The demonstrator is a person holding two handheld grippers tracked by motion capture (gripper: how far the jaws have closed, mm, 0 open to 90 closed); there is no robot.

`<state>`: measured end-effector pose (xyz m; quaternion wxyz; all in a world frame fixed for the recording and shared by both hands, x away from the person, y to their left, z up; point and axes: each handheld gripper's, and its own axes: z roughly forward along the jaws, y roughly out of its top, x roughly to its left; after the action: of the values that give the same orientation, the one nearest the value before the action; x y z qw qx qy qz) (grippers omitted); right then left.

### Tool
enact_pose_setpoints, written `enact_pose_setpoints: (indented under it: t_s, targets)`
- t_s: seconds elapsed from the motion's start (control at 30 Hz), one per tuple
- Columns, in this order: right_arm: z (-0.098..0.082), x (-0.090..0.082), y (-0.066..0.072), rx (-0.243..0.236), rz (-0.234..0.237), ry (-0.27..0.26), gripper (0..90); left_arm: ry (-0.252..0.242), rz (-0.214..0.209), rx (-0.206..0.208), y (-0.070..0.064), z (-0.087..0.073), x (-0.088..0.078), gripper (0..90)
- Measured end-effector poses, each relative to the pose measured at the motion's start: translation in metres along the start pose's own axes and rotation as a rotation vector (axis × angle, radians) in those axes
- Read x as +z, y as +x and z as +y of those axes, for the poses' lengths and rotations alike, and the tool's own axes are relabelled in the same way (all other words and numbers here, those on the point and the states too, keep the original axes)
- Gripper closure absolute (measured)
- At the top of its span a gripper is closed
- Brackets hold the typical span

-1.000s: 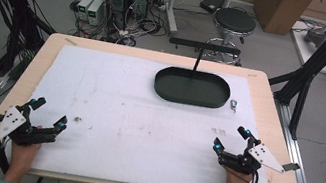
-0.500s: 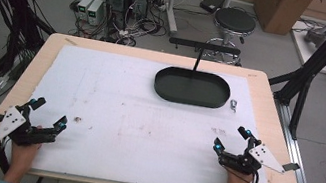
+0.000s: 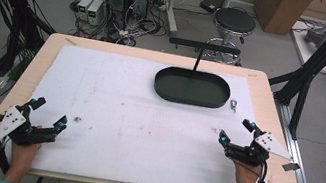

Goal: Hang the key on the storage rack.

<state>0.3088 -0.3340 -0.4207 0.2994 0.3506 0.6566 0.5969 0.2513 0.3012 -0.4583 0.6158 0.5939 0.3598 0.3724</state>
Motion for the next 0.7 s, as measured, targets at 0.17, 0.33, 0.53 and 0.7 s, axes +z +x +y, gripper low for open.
enact_pose_setpoints:
  t_s: [0.17,0.33,0.53,0.7]
  targets:
    - [0.023,0.010,-0.014,-0.009,-0.015,0.090,1.4,-0.005,-0.001,0.000,0.000,0.000,0.000,2.2]
    - [0.039,0.022,-0.028,-0.044,-0.022,0.184,1.4,-0.005,-0.001,0.001,0.000,0.000,0.000,2.2]
    - [0.055,0.039,-0.041,-0.084,-0.038,0.285,1.4,-0.006,0.000,0.001,-0.001,0.000,0.000,2.2]
    - [0.063,0.050,-0.047,-0.090,-0.060,0.342,1.4,-0.006,-0.002,0.000,-0.001,0.000,0.000,2.2]
